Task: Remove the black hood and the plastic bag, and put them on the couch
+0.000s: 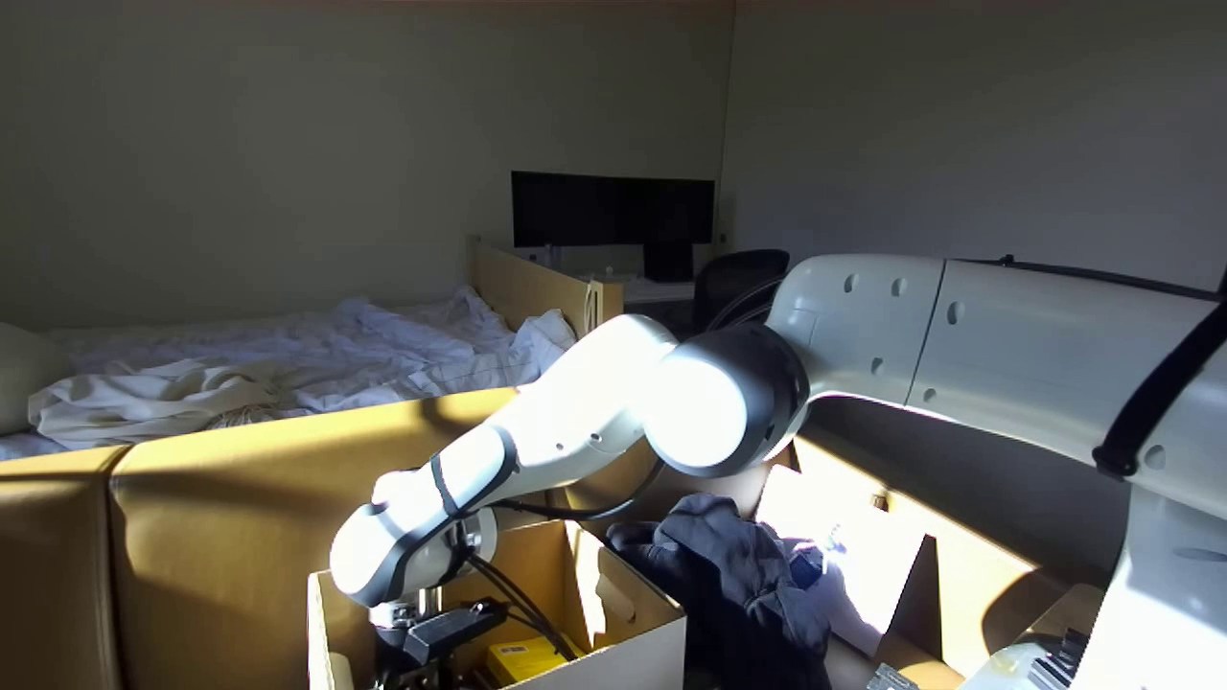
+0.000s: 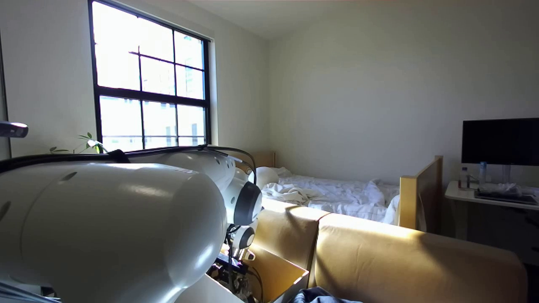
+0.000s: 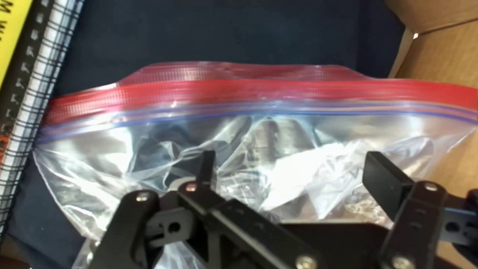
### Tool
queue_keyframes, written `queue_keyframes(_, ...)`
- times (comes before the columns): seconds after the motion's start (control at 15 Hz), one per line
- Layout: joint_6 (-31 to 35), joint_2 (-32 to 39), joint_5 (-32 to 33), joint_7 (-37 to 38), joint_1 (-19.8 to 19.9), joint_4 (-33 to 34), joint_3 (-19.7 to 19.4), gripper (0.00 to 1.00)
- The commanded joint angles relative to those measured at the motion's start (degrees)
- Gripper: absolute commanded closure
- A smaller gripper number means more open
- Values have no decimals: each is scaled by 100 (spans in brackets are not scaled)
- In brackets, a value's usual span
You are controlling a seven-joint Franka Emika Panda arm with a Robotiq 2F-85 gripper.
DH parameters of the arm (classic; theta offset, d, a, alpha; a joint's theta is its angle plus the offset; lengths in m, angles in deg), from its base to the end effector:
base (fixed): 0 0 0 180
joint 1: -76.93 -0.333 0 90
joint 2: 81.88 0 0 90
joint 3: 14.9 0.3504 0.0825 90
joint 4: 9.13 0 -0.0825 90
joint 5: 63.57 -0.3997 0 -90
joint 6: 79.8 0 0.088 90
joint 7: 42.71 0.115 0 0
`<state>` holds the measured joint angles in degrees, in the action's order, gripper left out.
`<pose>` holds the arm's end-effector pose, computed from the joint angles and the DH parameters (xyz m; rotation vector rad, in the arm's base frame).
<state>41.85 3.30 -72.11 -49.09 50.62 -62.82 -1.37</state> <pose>0.6000 0.4342 -0.0866 -2.7119 -0.7336 0.5245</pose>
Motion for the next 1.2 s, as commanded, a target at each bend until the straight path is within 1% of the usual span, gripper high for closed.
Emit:
queue_keyframes(0.0, 59, 1, 78, 30, 8, -72, 13, 0)
queue_keyframes(0.13, 172, 1, 75, 3, 4, -80, 14, 0)
queue_keyframes(0.53, 162, 1, 55, 31, 14, -85, 26, 0)
queue_keyframes(0.73, 378, 1, 97, -31, -16, -88, -11, 0)
queue_keyframes(0.87, 661, 1, 120, -22, -44, -98, -49, 0)
queue_keyframes(1.07, 815, 2, 125, -18, -34, -128, -27, 0)
queue_keyframes(1.13, 767, 2, 156, 10, -48, -121, -55, 25)
